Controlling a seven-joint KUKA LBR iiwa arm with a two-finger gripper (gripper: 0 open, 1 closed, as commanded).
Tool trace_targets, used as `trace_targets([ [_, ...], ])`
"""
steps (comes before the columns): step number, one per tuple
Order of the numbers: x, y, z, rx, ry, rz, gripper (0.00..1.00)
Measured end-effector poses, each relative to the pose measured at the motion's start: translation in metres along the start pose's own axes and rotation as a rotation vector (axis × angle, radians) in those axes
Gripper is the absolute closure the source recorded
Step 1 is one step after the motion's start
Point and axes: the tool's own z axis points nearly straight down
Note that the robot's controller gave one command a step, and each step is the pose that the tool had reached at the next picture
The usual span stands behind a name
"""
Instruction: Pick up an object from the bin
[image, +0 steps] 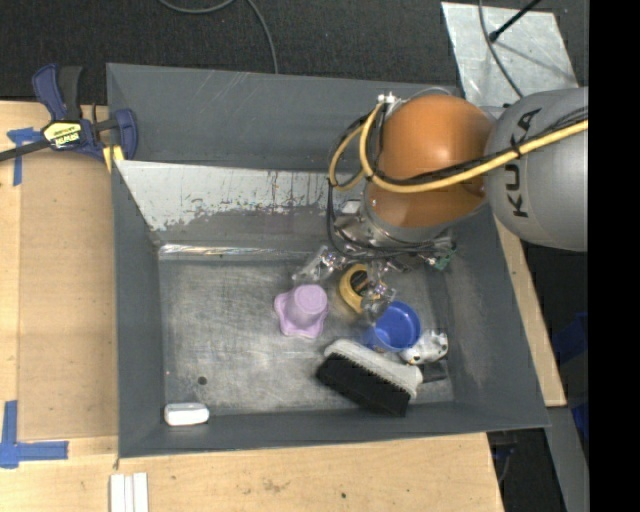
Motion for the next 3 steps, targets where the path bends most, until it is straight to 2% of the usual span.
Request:
trace_targets([
  [1, -0.023, -0.011, 0.035, 0.010, -0.006, -0.029, 0.00],
  [2, -0.037, -0.018, 0.079, 0.003, -0.005, -0.054, 1.00],
  [3, -0.037, -0.018, 0.079, 0.003, -0.005, -0.053, 1.00],
])
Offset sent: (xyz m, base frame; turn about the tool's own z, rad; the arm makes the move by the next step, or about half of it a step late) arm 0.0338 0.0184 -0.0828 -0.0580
